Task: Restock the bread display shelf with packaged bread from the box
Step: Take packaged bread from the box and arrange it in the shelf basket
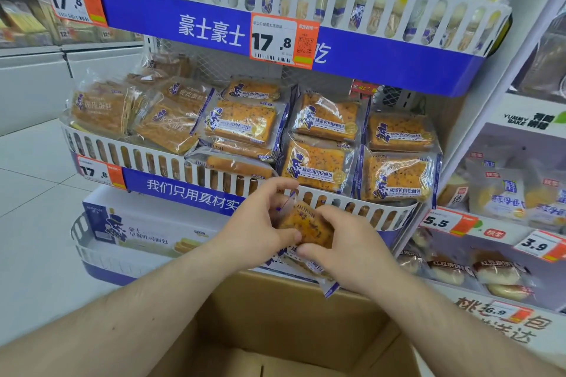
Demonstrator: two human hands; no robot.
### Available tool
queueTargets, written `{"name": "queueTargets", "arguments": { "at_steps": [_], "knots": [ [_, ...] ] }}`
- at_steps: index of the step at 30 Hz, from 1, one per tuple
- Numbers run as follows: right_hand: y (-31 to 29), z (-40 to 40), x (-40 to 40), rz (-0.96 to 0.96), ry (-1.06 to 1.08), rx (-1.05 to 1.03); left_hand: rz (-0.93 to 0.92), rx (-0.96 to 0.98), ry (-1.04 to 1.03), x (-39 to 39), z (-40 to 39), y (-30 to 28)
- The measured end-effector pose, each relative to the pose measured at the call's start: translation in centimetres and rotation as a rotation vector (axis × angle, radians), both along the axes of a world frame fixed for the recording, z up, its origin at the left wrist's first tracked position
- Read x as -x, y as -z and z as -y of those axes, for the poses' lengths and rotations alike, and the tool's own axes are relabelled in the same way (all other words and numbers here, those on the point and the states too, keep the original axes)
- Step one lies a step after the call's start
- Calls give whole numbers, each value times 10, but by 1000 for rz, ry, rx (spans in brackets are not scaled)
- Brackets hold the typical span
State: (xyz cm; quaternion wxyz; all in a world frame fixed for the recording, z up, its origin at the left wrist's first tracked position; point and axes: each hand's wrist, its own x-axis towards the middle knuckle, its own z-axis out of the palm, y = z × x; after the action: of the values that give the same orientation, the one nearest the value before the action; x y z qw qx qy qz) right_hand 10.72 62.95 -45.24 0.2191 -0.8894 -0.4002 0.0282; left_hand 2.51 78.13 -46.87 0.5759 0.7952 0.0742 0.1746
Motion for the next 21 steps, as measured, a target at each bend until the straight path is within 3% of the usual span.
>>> {"name": "queueTargets", "arguments": {
  "at_steps": [3,6,10,14,21],
  "knots": [
    [-31,0,-16,168,7,16,133,17,-180,-2,-12,-9],
    [-72,-7,-36,349,30,76,176,-95,-372,-2,-29,-12],
    [-102,-30,-56,490,17,245,121,-186,-389,-2,-35,-2],
    [-100,-56,-73,450,-37,375,72,-260,-374,-5,-38,4],
    [-86,-76,-91,426,-58,335,-1,-289,-394,-4,-46,11]
  ]
}}
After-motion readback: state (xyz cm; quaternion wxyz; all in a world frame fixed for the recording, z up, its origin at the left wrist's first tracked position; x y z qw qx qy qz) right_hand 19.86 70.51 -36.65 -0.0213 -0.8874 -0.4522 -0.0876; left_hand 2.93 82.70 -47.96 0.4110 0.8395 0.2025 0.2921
